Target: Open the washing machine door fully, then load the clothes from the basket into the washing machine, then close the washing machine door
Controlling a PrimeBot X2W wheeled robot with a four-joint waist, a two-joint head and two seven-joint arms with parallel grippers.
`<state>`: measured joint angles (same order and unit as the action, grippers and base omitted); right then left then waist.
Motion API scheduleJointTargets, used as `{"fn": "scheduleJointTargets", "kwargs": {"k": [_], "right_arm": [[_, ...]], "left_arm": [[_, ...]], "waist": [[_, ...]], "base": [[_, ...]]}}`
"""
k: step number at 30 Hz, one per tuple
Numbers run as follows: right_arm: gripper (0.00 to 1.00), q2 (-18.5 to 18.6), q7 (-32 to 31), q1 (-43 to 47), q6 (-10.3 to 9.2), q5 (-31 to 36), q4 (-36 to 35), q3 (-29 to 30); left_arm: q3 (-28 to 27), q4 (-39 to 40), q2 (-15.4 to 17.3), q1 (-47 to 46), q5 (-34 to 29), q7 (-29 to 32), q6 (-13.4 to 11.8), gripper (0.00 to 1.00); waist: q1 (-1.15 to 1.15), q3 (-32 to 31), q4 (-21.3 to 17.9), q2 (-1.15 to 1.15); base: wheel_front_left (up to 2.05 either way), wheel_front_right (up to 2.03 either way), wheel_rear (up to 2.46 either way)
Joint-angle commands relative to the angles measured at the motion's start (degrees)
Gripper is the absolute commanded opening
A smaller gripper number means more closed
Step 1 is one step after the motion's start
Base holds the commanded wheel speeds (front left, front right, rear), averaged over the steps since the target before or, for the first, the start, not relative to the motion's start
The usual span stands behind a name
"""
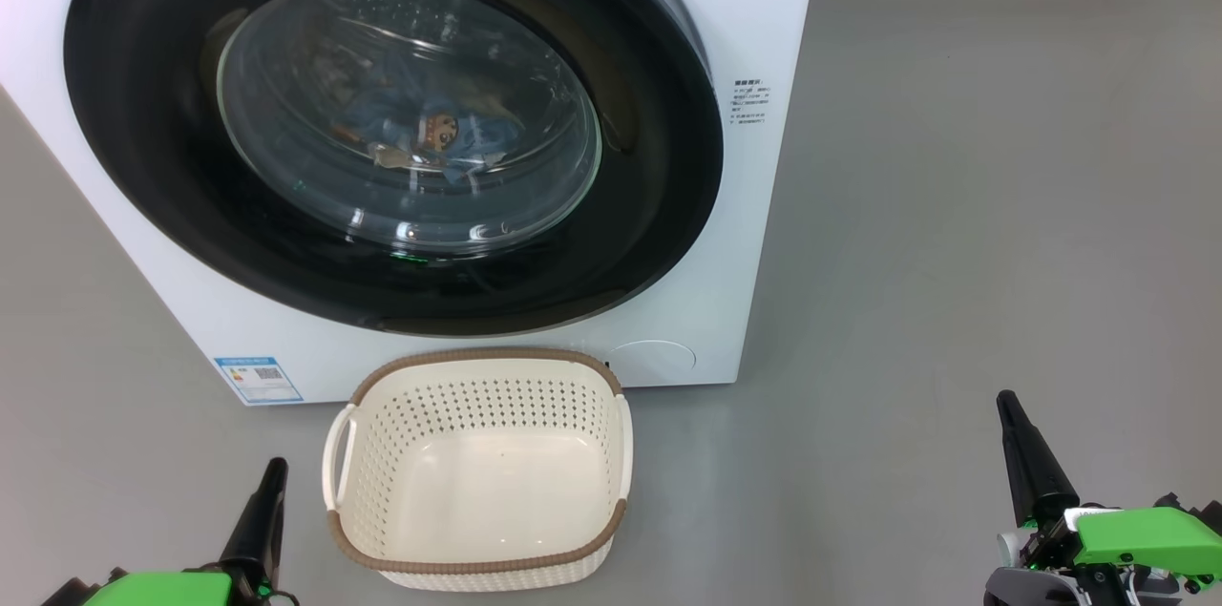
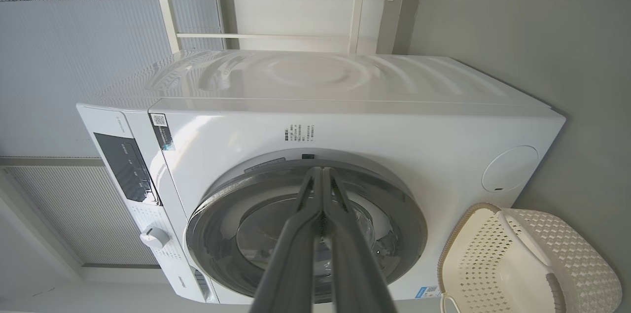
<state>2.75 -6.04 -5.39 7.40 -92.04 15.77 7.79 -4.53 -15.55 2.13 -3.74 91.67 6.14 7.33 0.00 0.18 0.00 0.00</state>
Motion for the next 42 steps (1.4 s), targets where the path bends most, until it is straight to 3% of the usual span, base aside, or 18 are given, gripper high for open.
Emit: {"fn": "scheduleJointTargets", "kwargs": {"k": [1, 42], "right_arm": [[0.0, 0.16, -0.46, -0.79, 0.09, -0.11, -1.75, -1.26], [0.0, 0.14, -0.48, -0.8, 0.09, -0.09, -1.75, -1.23]], "left_arm": [[-1.99, 1.52, 0.75, -2.44, 0.5, 0.35, 0.15, 0.0], [-1.98, 1.52, 0.75, -2.44, 0.5, 0.35, 0.15, 0.0]], "waist": [[0.0, 0.0, 0.0, 0.0], [0.0, 0.0, 0.0, 0.0]], "base": [[0.0, 0.0, 0.0], [0.0, 0.0, 0.0]]}}
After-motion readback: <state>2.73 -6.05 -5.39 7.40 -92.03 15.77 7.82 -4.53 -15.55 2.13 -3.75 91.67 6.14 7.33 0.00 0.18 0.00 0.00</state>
